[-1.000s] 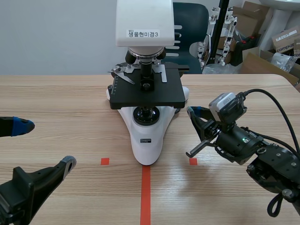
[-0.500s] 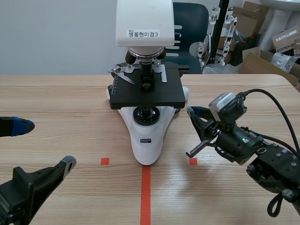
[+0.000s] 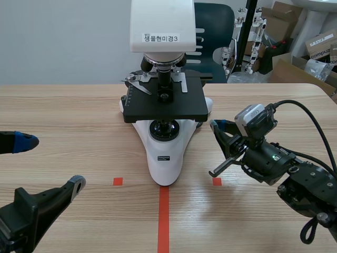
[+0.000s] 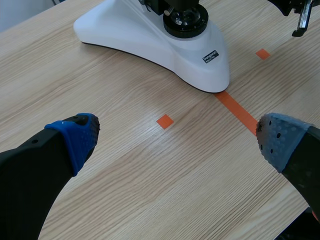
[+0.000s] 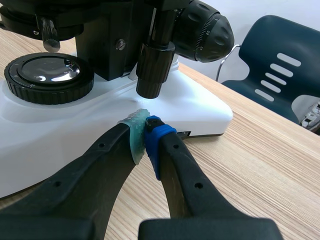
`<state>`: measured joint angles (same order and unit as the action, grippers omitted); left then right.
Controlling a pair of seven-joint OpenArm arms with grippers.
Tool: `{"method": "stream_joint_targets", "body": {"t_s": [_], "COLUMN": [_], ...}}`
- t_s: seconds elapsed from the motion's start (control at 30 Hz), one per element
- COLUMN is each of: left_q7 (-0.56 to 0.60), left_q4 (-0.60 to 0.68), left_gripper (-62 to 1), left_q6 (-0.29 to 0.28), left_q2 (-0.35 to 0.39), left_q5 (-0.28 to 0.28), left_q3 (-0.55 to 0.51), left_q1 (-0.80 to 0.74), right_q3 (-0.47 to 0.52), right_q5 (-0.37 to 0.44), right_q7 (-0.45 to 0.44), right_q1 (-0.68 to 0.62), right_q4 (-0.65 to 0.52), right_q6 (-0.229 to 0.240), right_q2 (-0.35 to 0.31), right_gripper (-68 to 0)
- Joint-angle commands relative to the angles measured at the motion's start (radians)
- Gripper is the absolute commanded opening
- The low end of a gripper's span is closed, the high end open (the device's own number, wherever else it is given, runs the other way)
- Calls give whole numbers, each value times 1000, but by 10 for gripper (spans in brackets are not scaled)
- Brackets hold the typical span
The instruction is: Point at the stage knob
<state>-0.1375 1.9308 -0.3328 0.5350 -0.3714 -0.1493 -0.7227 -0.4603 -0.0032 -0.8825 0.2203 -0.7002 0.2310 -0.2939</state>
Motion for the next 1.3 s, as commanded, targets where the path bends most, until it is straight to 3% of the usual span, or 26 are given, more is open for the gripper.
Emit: {"method": "stream_joint_targets", "body": {"t_s": [0.0,0.17,0.23,0.37,0.43,0.47,0.67,0.77,0.97,1.17,1.27], "left_q7": [14,14,14,14,14,15,15,15,18,19,36], "left_q4": [21,21,21,21,21,21,21,21,21,21,21], "left_gripper": [14,14,14,14,14,14,14,14,14,14,14], "left_q6": [2,2,2,2,2,2,2,2,2,2,2], "left_q2": [-3,-3,-3,-3,-3,-3,-3,-3,-3,-3,-3], "left_q5": [-11,-11,-11,-11,-11,-11,-11,-11,-30,-38,-38], "left_q3": [-2,-2,-2,-2,-2,-2,-2,-2,-2,-2,-2], "left_q1": [-3,-3,-3,-3,-3,-3,-3,-3,-3,-2,-2], "right_q3": [6,6,6,6,6,6,9,13,68,195,266], "right_q5": [14,14,13,16,32,39,60,163,351,412,408], "right_q7": [-22,-22,-25,-78,-138,-153,-152,-135,-1,94,200], "right_q1": [15,14,12,-14,-40,-52,-168,-259,-461,-671,-729], "right_q4": [-4,-4,-5,-5,-6,-11,-137,-255,-525,-783,-908], "right_q6": [0,1,1,1,1,2,35,47,44,-89,-103], "right_q2": [-5,-5,-5,-15,-24,-32,-126,-200,-345,-418,-418], "right_gripper": [-669,-638,-526,-196,-94,-77,-77,-77,-77,-77,-77]}}
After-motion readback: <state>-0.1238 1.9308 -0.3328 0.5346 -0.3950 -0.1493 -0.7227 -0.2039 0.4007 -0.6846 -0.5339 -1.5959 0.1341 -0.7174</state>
